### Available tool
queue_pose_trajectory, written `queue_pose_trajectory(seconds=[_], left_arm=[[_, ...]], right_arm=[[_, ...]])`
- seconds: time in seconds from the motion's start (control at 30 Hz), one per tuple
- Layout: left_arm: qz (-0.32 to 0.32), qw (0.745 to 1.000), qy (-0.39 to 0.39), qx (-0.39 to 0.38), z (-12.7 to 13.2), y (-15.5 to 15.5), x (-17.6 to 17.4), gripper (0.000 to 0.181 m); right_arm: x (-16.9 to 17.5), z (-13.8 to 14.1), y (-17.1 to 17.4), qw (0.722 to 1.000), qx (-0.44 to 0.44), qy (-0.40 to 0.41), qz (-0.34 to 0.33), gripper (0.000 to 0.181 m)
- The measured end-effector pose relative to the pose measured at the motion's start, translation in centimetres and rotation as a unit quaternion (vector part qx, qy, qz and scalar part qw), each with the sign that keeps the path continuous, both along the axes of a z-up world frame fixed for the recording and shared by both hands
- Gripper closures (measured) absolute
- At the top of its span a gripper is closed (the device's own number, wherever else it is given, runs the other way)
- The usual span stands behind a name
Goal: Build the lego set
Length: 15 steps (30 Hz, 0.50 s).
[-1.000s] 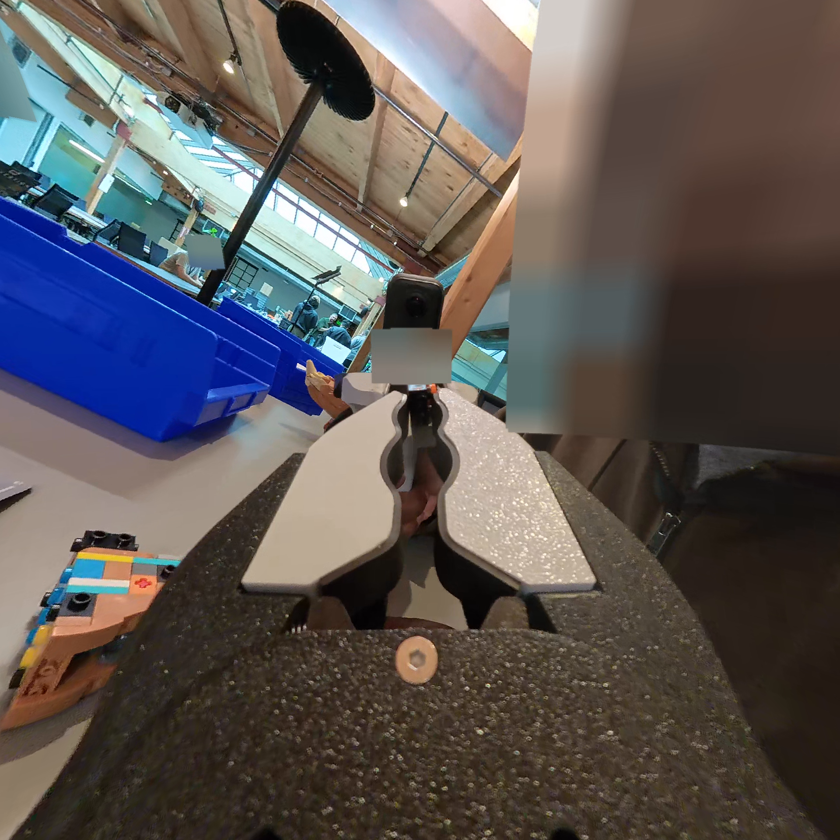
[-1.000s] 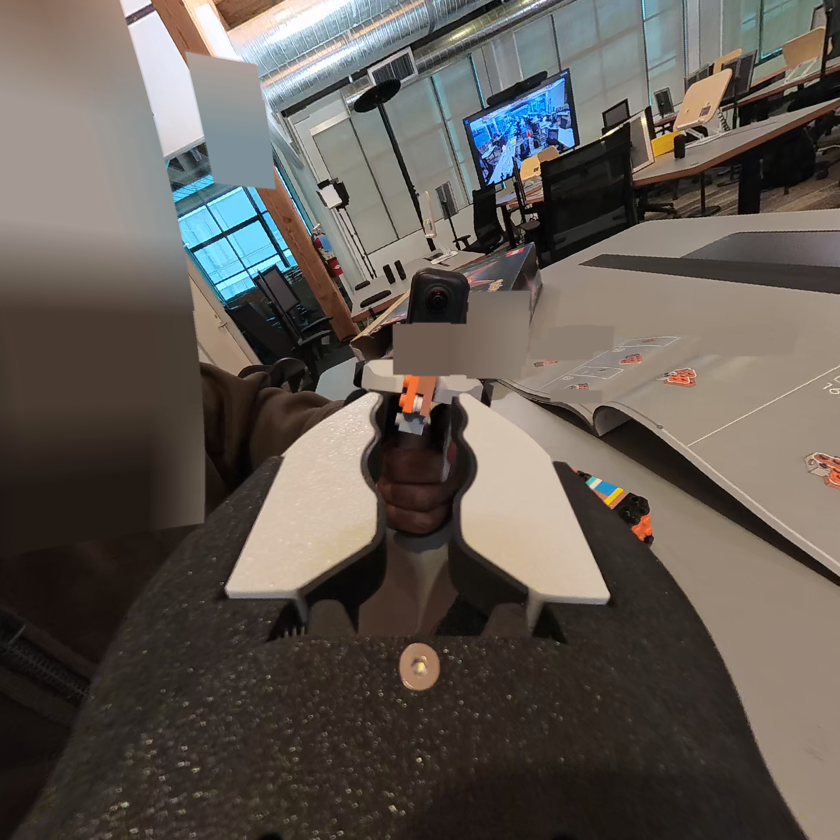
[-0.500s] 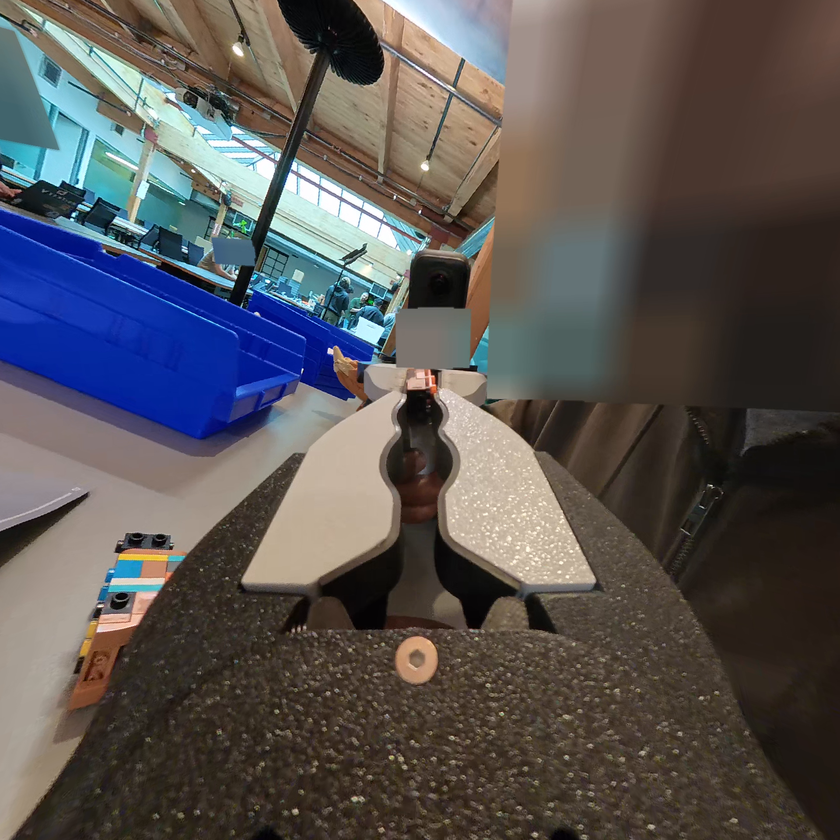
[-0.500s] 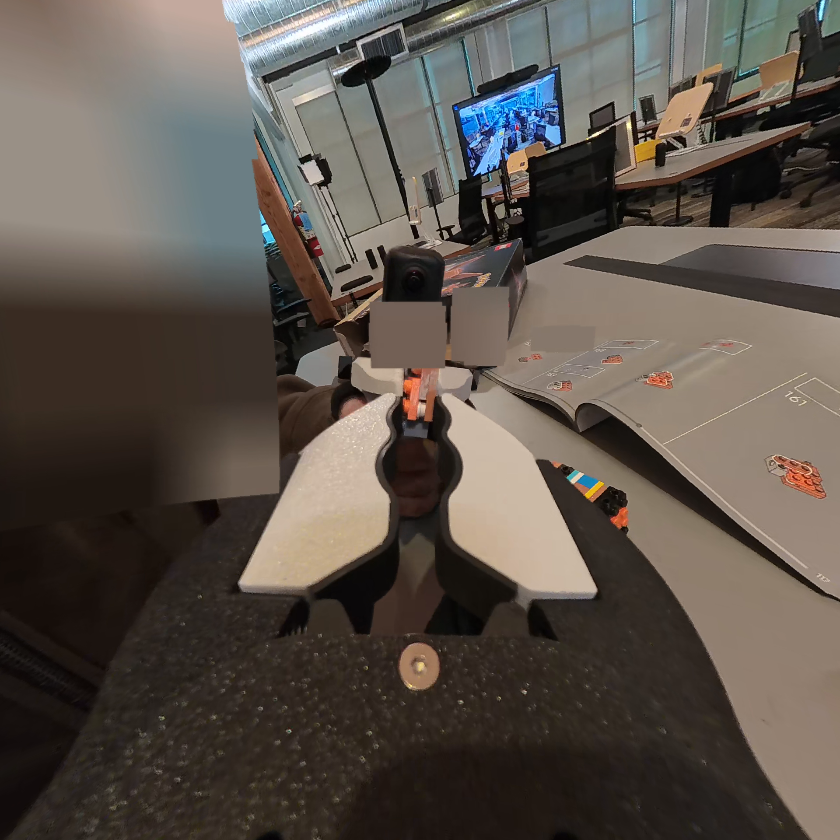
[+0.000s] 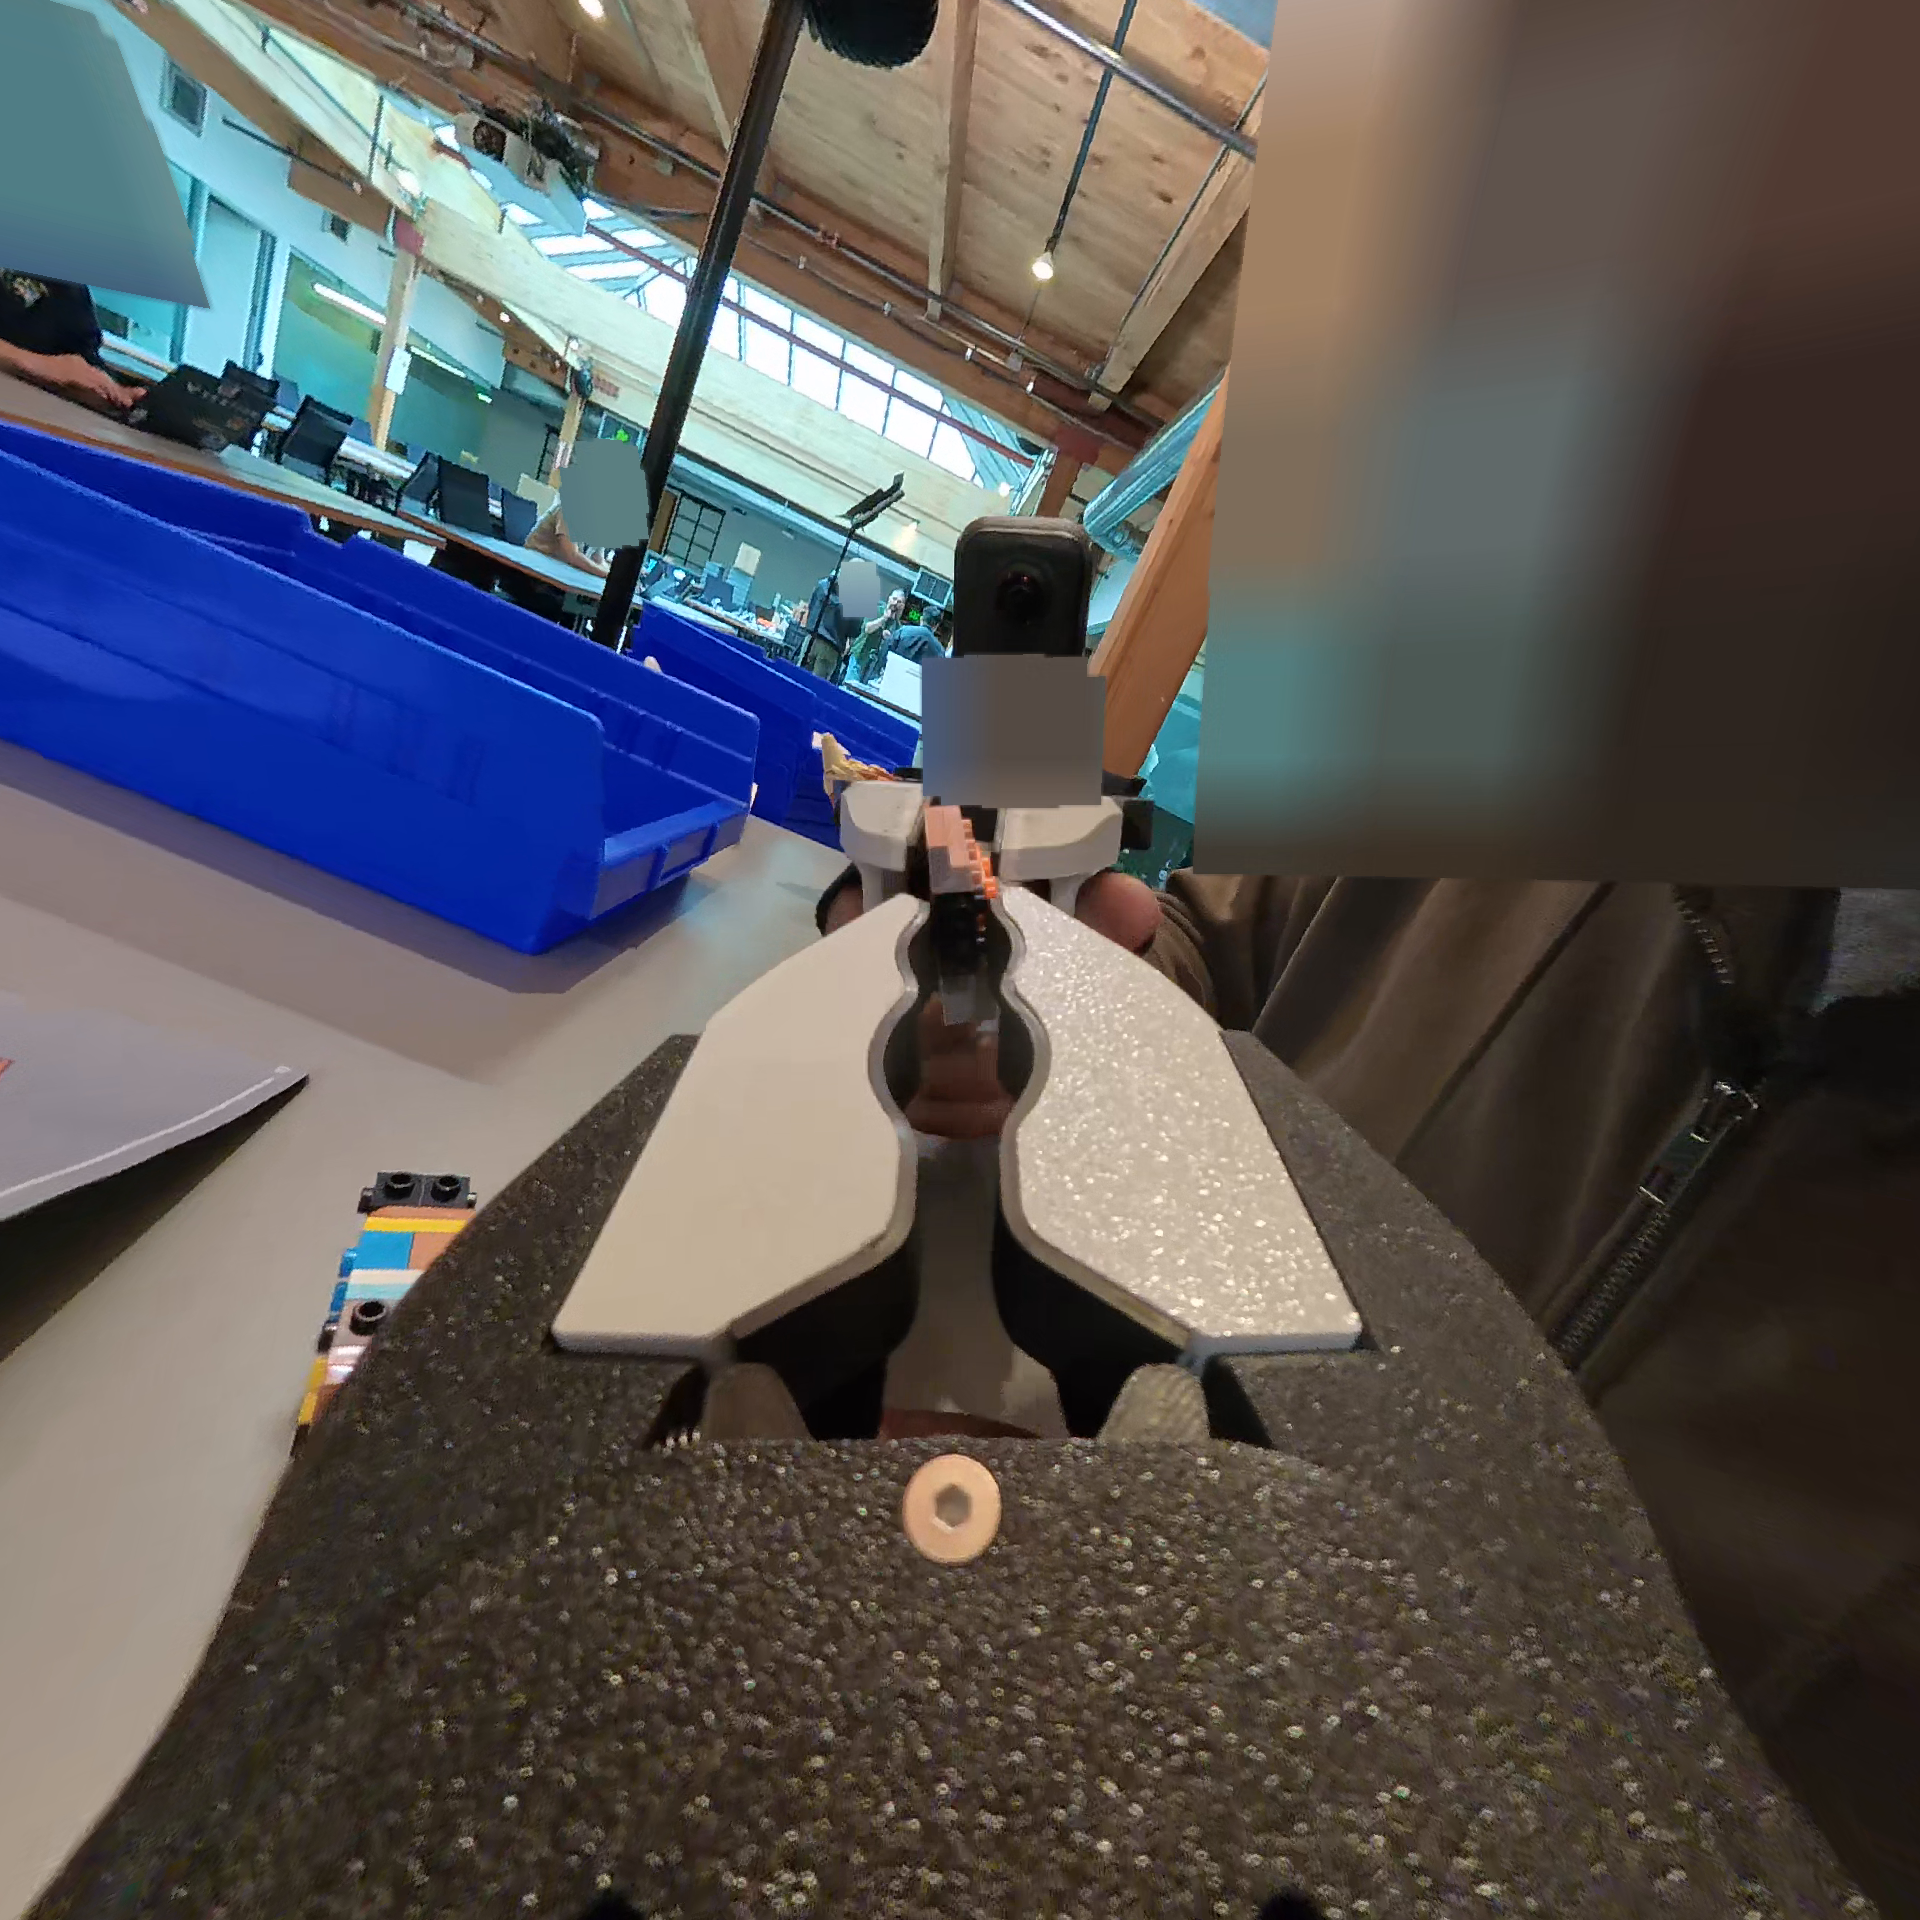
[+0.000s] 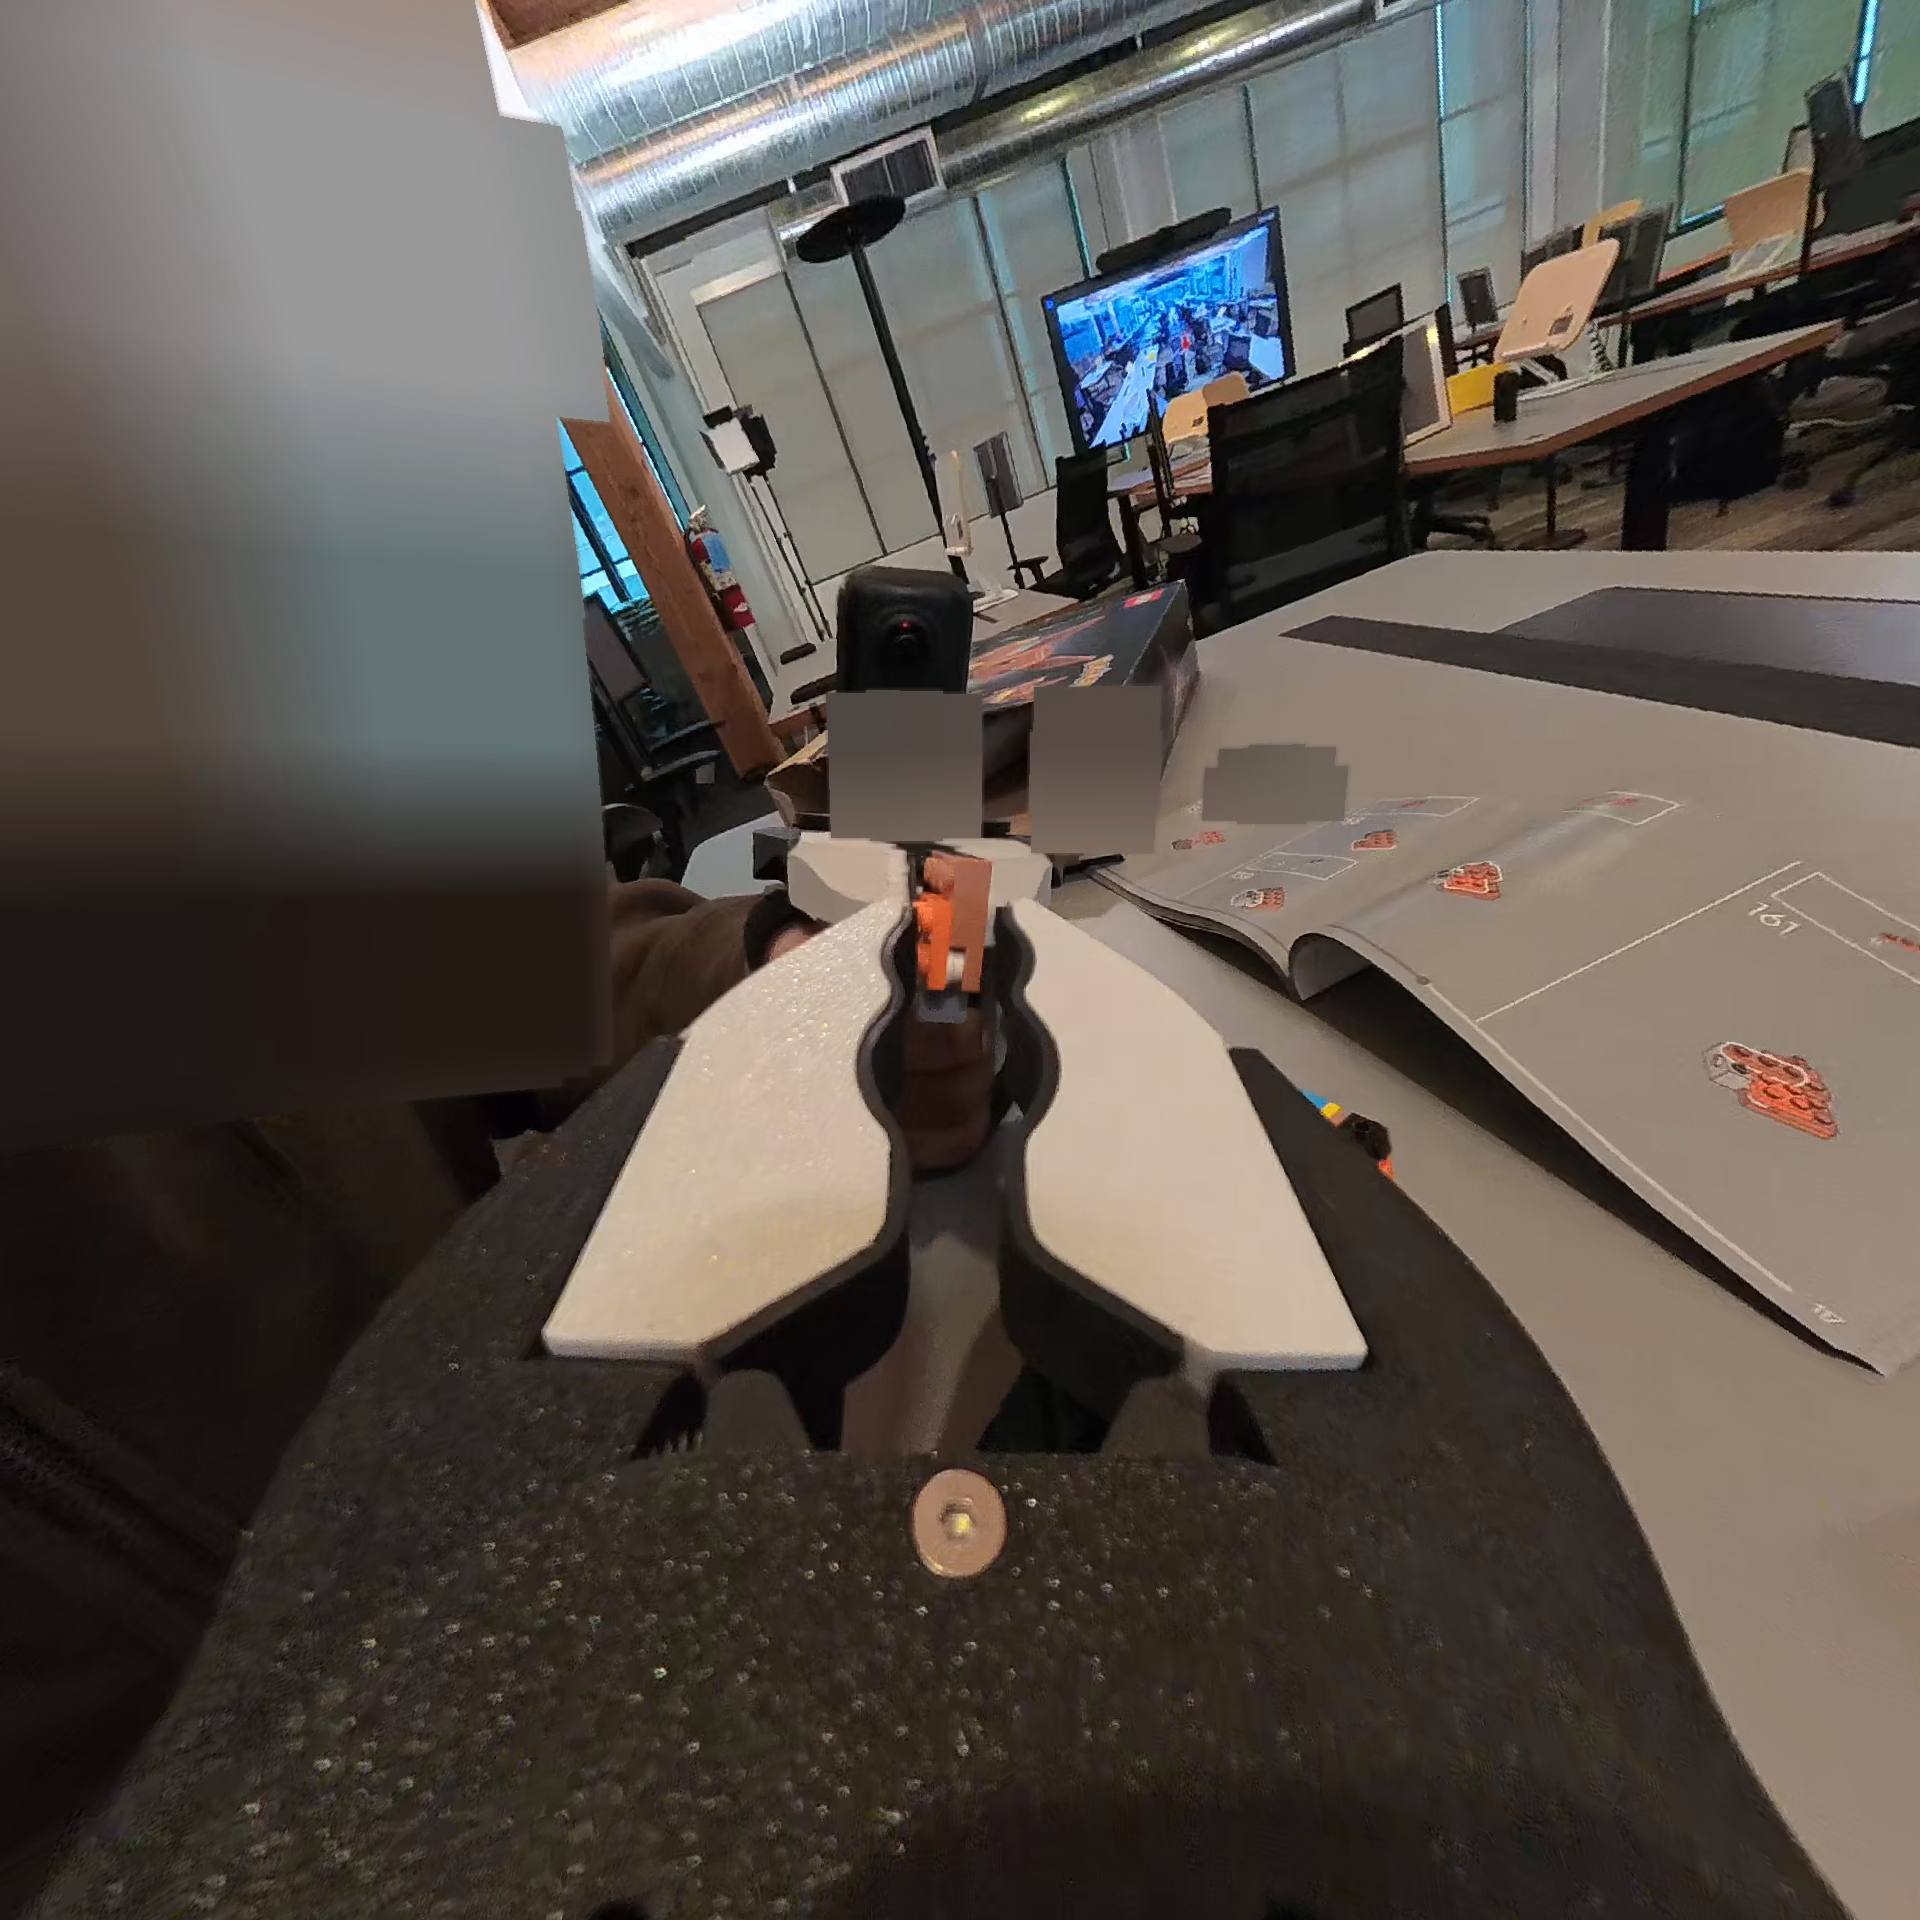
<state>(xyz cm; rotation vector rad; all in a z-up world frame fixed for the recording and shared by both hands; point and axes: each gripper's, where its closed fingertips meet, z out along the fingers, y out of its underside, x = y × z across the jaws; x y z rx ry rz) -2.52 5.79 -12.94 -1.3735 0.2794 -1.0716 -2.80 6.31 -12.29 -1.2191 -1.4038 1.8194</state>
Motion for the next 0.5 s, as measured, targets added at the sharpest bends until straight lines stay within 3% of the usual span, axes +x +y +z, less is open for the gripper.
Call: queue_pose_trajectory(seconds=[0.5], left_arm=[[-0.006, 0.999, 0.001, -0.040, -0.89, 0.35, 0.17, 0.172]], right_arm=[[-0.14, -0.85, 0.19, 0.998, -0.047, -0.035, 0.032, 0.170]])
